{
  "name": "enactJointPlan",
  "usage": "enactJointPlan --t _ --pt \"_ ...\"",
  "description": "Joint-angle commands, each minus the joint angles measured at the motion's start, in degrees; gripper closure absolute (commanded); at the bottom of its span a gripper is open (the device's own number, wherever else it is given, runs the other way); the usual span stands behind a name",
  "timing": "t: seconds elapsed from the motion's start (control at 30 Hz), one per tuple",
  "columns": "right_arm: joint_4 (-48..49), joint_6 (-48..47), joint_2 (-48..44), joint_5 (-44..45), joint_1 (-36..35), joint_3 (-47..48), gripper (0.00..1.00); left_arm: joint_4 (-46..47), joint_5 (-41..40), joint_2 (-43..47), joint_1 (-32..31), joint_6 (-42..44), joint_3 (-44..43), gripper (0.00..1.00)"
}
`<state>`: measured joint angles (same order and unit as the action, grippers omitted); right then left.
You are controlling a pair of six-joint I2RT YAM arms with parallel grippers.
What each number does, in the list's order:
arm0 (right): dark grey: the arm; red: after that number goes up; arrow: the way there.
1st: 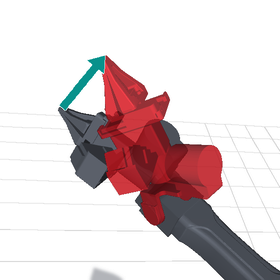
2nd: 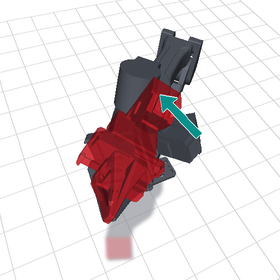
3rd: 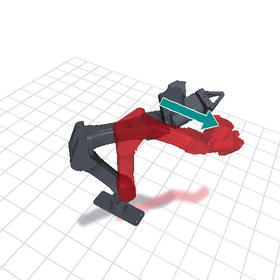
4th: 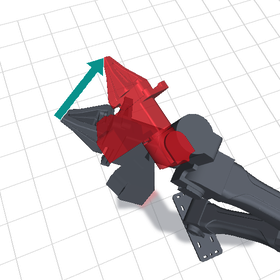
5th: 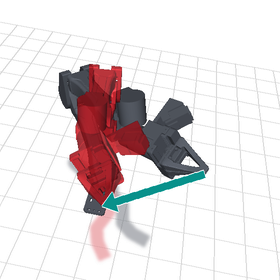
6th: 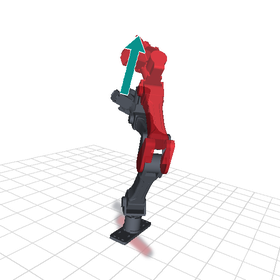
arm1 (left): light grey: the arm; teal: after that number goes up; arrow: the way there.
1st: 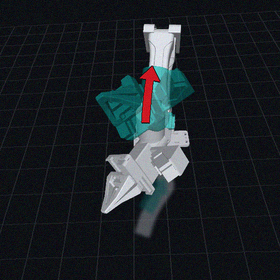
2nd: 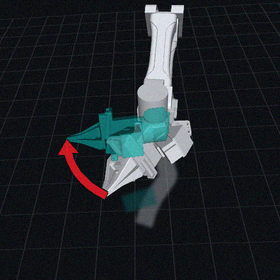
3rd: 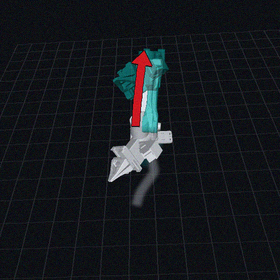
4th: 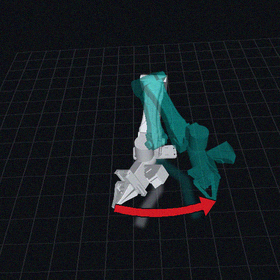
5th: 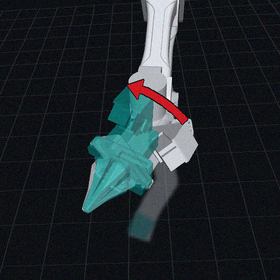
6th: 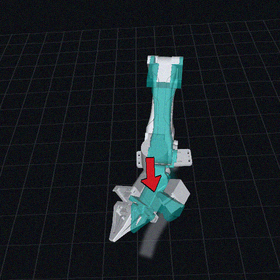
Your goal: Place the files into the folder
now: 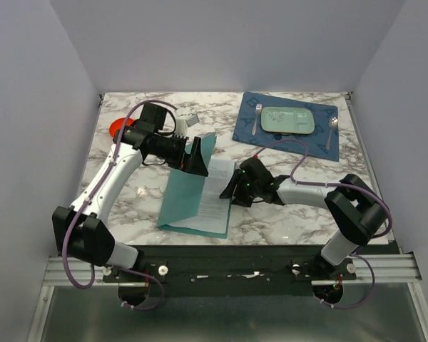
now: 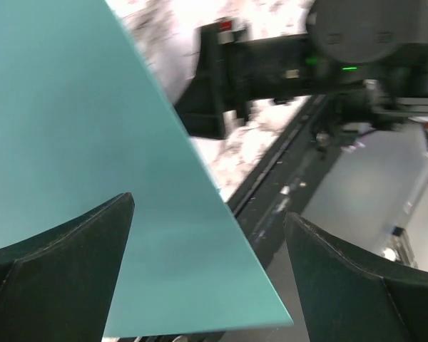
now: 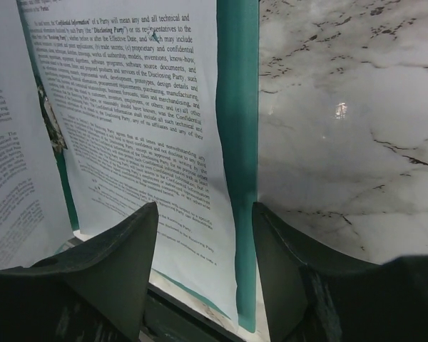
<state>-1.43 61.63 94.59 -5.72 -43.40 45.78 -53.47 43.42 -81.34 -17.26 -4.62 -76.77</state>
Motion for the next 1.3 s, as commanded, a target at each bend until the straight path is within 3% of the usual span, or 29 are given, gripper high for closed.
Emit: enactJointPlan --t 0.0,0.1,0.2,0.37,0.5,0.73,0.77,0.8,1.27 --pt "-2.7 -0.4 0.9 1.1 0.4 -3.2 0.36 0.1 13.2 1.6 -1.1 0.0 -4.3 0.01" --pt "-3.8 -1.1 -0.8 1.7 1.4 -4.7 0.35 -1.0 13.3 3.7 -0.9 2.1 -5.8 0.01" --pt "-5.3 -2.0 -3.3 2.5 3.0 -6.4 0.35 -1.1 6.3 7.7 1.7 7.3 -5.4 0.01" --pt "-11.5 -4.6 -8.6 5.1 6.0 -7.7 0.32 -0.1 -14.9 13.2 4.6 18.1 0.6 0.01" --pt "-16.0 -7.1 -12.8 8.1 6.6 -5.5 0.28 1.8 -22.6 15.2 8.5 22.1 5.6 0.01" --pt "-23.8 -15.0 -18.4 9.6 6.1 1.1 0.14 6.1 -22.1 18.1 16.7 21.9 13.4 0.01" --pt "-23.8 -16.3 -19.6 9.7 5.9 1.2 0.02 6.4 -22.1 18.5 16.8 21.6 14.0 0.01" --pt "-23.9 -18.8 -20.8 9.8 5.6 1.3 0.0 7.1 -22.2 19.0 18.2 21.3 14.6 0.01" --pt "-24.3 -27.6 -37.8 9.3 2.4 -0.9 0.0 14.1 -23.0 27.7 19.5 14.7 24.9 0.01"
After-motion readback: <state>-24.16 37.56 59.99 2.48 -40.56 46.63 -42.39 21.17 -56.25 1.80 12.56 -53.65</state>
